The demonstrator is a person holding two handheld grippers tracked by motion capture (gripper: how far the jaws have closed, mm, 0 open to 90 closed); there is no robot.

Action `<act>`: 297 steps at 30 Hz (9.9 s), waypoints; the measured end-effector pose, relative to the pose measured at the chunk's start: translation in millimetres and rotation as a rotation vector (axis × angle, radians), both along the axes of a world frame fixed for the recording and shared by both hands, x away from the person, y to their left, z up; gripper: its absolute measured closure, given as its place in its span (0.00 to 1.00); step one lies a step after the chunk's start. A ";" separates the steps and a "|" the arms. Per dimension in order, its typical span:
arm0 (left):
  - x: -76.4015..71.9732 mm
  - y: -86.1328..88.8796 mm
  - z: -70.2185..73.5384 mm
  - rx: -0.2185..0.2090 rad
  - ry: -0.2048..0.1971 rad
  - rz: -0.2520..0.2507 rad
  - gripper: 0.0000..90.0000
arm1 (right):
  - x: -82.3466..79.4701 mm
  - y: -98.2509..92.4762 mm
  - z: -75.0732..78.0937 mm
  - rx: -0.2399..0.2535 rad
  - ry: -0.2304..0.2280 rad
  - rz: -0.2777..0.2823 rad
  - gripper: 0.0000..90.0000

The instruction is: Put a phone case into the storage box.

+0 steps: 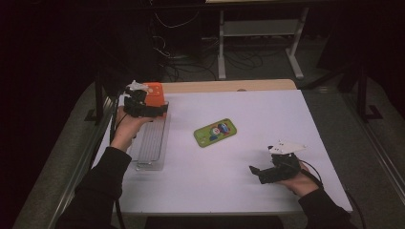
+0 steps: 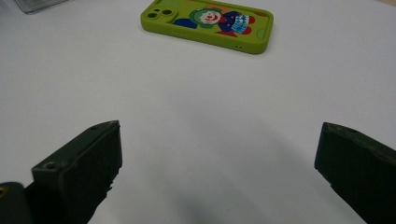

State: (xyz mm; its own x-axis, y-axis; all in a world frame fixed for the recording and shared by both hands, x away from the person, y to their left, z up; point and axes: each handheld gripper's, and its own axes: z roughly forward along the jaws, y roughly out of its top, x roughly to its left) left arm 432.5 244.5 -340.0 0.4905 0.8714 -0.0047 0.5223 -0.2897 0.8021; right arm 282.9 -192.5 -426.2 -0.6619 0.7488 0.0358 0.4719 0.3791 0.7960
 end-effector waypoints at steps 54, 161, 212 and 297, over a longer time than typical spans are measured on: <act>-38.7 -143.3 -48.2 0.043 0.086 -0.419 0.41 | -0.7 -0.7 -1.4 -0.011 0.008 0.031 0.00; -129.4 -95.0 -69.2 0.002 0.125 -0.624 0.00 | 4.0 1.8 -1.1 -0.010 0.062 0.035 0.00; -125.7 -90.9 -72.9 0.015 0.108 -0.596 0.00 | 86.3 78.4 40.3 -0.069 0.117 0.204 0.00; -125.6 -87.0 -71.2 0.009 0.110 -0.580 0.00 | 99.5 117.2 -10.0 -0.328 0.278 0.331 0.17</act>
